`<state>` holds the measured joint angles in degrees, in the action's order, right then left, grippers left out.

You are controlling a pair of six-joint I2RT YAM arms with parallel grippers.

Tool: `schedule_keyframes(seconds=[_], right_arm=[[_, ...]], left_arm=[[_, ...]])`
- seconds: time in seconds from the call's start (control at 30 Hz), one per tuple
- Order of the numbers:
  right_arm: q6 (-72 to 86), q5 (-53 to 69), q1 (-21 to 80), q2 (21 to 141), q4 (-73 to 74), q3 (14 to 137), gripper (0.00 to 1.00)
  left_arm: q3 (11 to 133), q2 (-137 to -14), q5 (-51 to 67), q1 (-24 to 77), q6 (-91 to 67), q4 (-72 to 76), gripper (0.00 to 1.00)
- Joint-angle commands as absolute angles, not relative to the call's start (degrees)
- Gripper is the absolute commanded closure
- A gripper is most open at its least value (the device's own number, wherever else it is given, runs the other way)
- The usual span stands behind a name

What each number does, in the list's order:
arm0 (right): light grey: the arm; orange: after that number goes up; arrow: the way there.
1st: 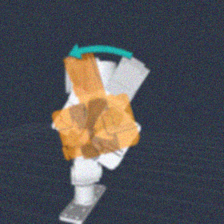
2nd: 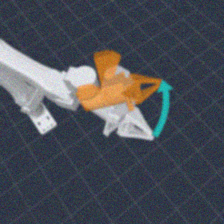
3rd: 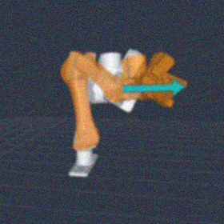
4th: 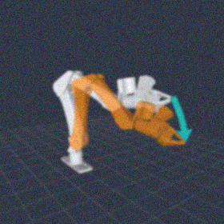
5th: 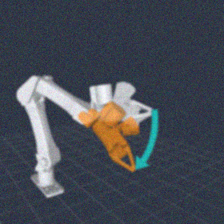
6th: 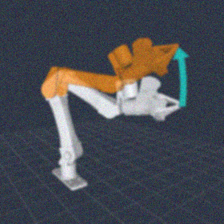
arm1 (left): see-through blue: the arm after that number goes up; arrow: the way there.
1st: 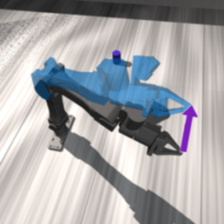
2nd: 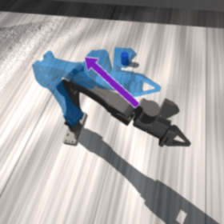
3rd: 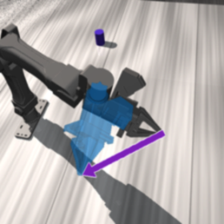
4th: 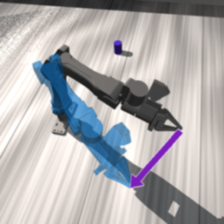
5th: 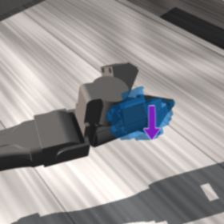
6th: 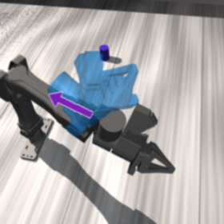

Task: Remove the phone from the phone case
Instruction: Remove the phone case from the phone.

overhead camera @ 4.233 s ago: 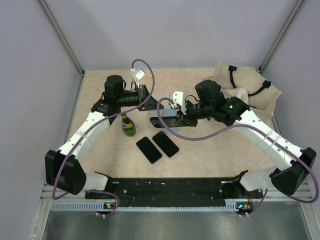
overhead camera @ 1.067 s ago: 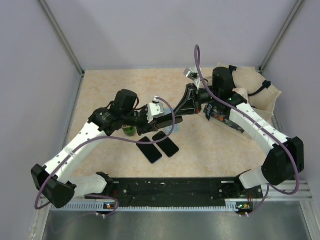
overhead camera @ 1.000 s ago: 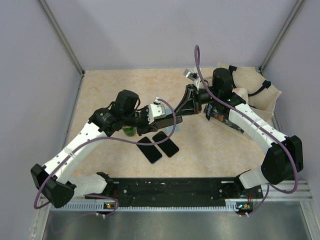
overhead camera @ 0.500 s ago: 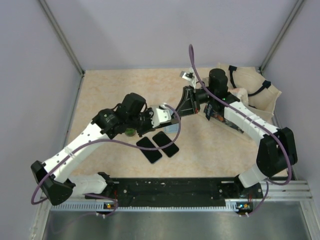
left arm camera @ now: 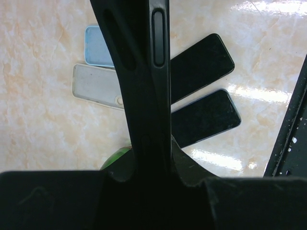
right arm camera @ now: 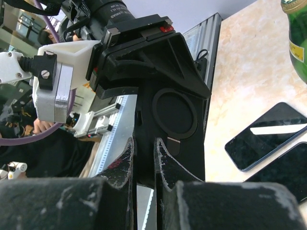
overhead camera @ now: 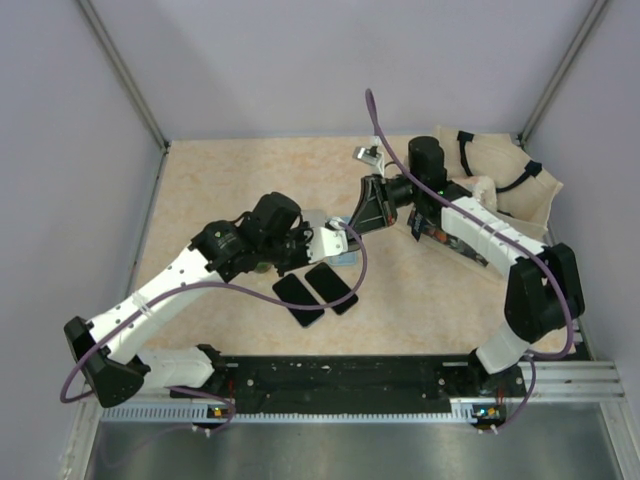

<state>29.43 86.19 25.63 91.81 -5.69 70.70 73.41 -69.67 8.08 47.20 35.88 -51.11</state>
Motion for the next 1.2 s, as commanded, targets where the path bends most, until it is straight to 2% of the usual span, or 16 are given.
schedule_keyframes(seconds=[0.0,0.47,0.57,0.63,0.7,0.73,0.77,0.9,1.17], right_arm=[[26.8,76.4,28.1,93.8,-0.9,75.8,1.00],[13.6,69.6,28.1,96.6,15.5,83.8,1.00],[9.2,66.7,28.2,95.1,19.8,84.9,0.91],[6.2,64.7,28.0,93.5,22.4,85.4,0.78],[4.5,62.9,27.5,91.8,23.8,85.8,0.71],[3.9,62.4,27.2,90.9,24.5,86.0,0.61],[3.6,62.1,26.8,89.8,24.7,86.0,0.57],[2.6,62.3,24.6,84.9,25.6,86.1,0.48],[-3.9,61.4,21.5,74.6,30.0,85.0,0.43]], left_arm=[[76.8,-70.7,15.7,51.2,41.2,-41.3,1.00],[76.8,-70.1,23.6,51.8,40.7,-43.6,1.00],[77.2,-69.9,25.0,51.1,38.5,-43.2,1.00],[77.0,-69.4,26.5,50.0,36.8,-42.5,1.00],[76.6,-68.9,28.3,48.6,35.2,-41.8,1.00],[76.1,-68.6,29.3,47.9,34.2,-41.3,1.00],[75.8,-68.4,30.2,47.0,33.3,-40.9,1.00],[74.4,-67.2,34.4,43.4,31.0,-39.8,1.00],[73.8,-65.9,43.7,36.0,25.9,-37.9,1.00]])
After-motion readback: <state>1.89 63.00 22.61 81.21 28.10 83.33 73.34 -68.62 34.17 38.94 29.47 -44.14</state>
